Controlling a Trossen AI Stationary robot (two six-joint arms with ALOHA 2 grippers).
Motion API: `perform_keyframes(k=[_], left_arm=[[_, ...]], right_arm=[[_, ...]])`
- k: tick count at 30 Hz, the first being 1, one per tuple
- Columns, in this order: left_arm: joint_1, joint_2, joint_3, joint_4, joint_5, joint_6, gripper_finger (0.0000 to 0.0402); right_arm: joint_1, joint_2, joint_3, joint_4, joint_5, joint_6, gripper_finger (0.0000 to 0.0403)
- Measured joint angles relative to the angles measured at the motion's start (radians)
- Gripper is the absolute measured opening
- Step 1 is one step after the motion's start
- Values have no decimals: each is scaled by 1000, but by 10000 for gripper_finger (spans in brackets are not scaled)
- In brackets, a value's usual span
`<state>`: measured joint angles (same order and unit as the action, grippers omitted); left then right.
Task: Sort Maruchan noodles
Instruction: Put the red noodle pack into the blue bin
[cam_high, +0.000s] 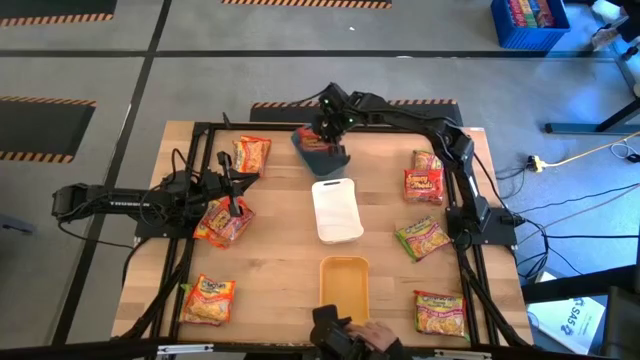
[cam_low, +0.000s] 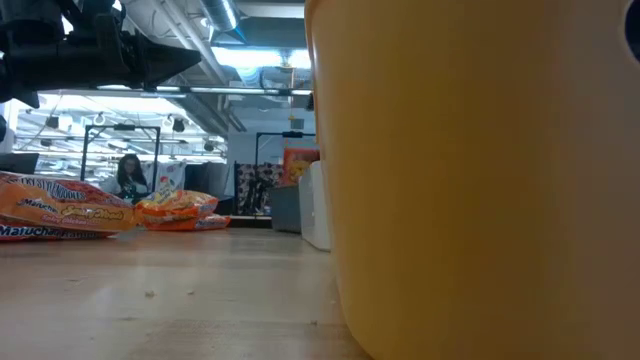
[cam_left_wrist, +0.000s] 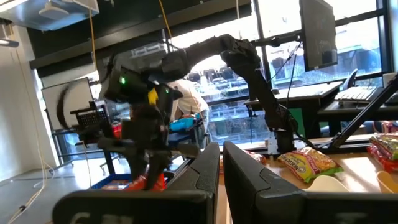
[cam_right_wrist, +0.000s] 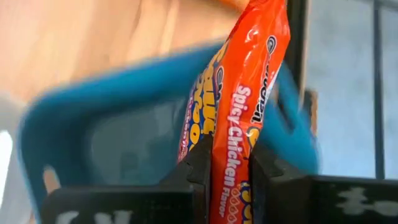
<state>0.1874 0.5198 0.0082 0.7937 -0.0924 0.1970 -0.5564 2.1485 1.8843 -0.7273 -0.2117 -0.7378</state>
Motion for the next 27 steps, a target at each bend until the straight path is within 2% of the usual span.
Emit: perform_keyframes(k=[7, 11, 16, 19, 24, 27], left_arm=[[0, 0, 0, 0, 0, 0, 16], [0, 0, 0, 0, 0, 0, 16], [0, 0, 0, 0, 0, -1, 16], [0, 21, 0, 0, -12, -8, 16], [0, 114, 48, -14, -86, -20, 16], [0, 201, 129, -105, -97, -54, 16]], right_arm=[[0, -2, -5, -90, 187, 81, 44], [0, -18, -5, -148, 239, 162, 44], [8, -36, -6, -200, 244, 197, 44], [7, -74, -6, -197, 196, 216, 44], [0, -131, -5, -191, 158, 231, 44], [-12, -138, -5, -186, 152, 237, 44]])
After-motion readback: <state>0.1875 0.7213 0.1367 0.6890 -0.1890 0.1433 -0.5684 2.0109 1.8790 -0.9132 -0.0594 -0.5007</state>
